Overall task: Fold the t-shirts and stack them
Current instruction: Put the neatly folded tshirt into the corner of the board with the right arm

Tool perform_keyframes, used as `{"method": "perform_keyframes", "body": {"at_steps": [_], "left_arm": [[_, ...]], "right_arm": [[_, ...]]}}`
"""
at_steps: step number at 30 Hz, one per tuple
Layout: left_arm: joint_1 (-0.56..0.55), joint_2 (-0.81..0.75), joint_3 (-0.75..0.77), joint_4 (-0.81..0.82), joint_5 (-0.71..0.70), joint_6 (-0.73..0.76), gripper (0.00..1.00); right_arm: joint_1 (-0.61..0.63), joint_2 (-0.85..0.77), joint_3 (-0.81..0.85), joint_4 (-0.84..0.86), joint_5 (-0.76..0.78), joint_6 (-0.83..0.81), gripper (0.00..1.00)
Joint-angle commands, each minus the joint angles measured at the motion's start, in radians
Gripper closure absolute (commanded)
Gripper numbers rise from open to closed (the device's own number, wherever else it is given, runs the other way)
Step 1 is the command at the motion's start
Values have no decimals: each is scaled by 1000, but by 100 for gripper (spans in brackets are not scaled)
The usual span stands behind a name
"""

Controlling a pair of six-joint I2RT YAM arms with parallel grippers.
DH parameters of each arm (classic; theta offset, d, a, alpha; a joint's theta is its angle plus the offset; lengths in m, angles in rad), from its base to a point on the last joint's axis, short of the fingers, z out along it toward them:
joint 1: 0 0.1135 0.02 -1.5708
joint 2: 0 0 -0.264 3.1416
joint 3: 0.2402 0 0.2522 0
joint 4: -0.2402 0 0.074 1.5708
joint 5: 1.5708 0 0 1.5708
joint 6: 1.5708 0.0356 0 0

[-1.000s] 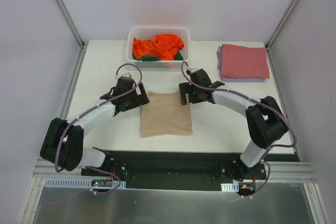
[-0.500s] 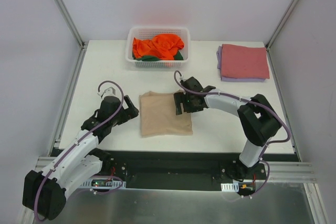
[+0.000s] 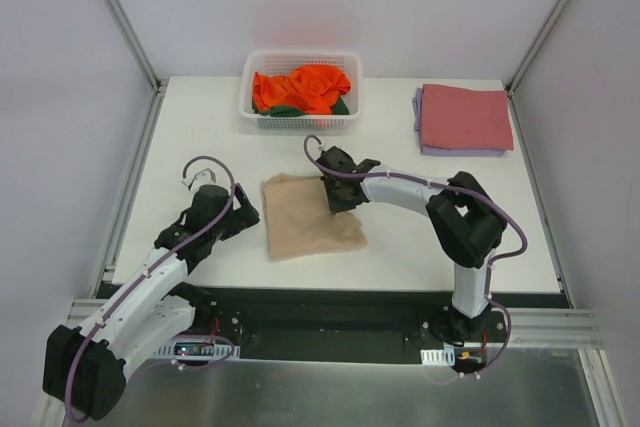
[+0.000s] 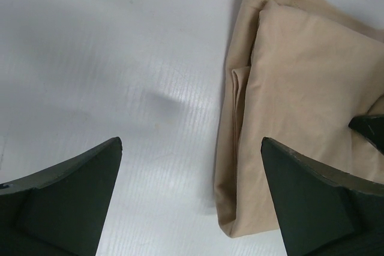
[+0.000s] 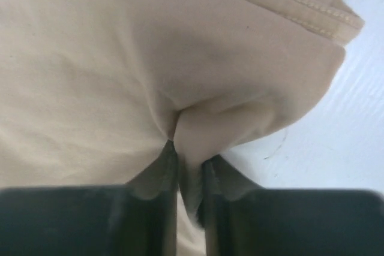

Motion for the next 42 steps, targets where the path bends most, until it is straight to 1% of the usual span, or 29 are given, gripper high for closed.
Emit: {"method": "perform_keyframes", "body": {"at_steps": [1, 2, 6, 8, 12, 13, 15, 16, 20, 23, 28, 32, 35, 42], "left_arm": [[5, -33, -10, -35, -57, -12, 1], [5, -40, -10, -39, -63, -13, 1], [5, -71, -17, -49, -86, -15, 1], [5, -82, -18, -57, -105, -15, 1], [7, -94, -9, -72, -135, -10, 1], [7, -96, -7, -72, -141, -7, 1], [7, -100, -6, -78, -161, -3, 1], [7, -102, -7, -83, -166, -4, 1], [7, -109, -6, -88, -177, -4, 1], [7, -111, -1, -92, -188, -1, 1], [7, -106, 8, -100, -209, 4, 1], [7, -99, 13, -105, -229, 5, 1], [7, -91, 19, -112, -249, 4, 1], [7, -67, 33, -120, -270, 2, 1]], "right_arm": [[-4, 72, 43, -105, 220, -89, 95], [-5, 63, 61, -121, 267, -142, 100], [-17, 0, 104, -127, 498, -300, 100], [-42, -23, 129, -128, 596, -344, 100], [-112, -51, 173, -119, 704, -381, 100], [-129, -54, 178, -104, 763, -375, 100], [-158, -56, 173, -23, 834, -461, 100], [-174, -51, 176, 17, 838, -529, 100], [-234, -27, 213, 137, 882, -702, 100], [-275, -17, 215, 270, 842, -842, 100], [-315, 16, 296, 364, 839, -1028, 100], [-341, 24, 365, 364, 804, -1097, 99], [-356, 42, 445, 353, 827, -1135, 99], [-385, 79, 587, 271, 801, -1155, 100]]}}
